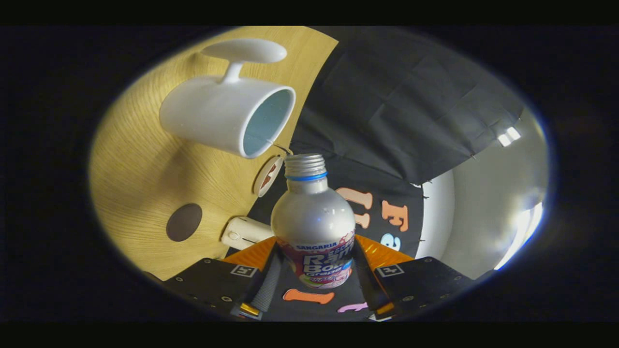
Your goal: Take the bottle from table, then pour the juice into the cup, finally place the bottle on the coaster
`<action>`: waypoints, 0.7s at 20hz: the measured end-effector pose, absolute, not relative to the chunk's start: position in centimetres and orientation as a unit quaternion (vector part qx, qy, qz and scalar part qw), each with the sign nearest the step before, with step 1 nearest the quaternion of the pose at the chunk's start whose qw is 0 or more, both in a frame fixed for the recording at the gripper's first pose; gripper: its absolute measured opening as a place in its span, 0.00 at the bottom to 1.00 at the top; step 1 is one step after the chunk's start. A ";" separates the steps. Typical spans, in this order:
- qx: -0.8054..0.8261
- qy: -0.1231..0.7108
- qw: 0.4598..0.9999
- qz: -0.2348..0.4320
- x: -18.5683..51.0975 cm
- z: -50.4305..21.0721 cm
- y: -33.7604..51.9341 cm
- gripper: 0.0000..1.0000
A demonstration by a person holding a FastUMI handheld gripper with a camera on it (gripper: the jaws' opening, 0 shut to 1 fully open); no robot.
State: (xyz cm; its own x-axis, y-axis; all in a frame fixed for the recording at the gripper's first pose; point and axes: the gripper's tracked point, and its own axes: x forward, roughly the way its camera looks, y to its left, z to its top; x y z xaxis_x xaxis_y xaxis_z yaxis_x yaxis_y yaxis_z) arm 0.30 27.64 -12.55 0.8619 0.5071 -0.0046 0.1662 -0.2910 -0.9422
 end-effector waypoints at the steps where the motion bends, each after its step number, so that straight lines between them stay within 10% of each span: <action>1: -0.789 -0.216 0.554 0.153 0.1 -12.5 27.7 0.74; 14: -0.798 -0.225 0.536 0.158 0.3 -12.5 27.7 0.74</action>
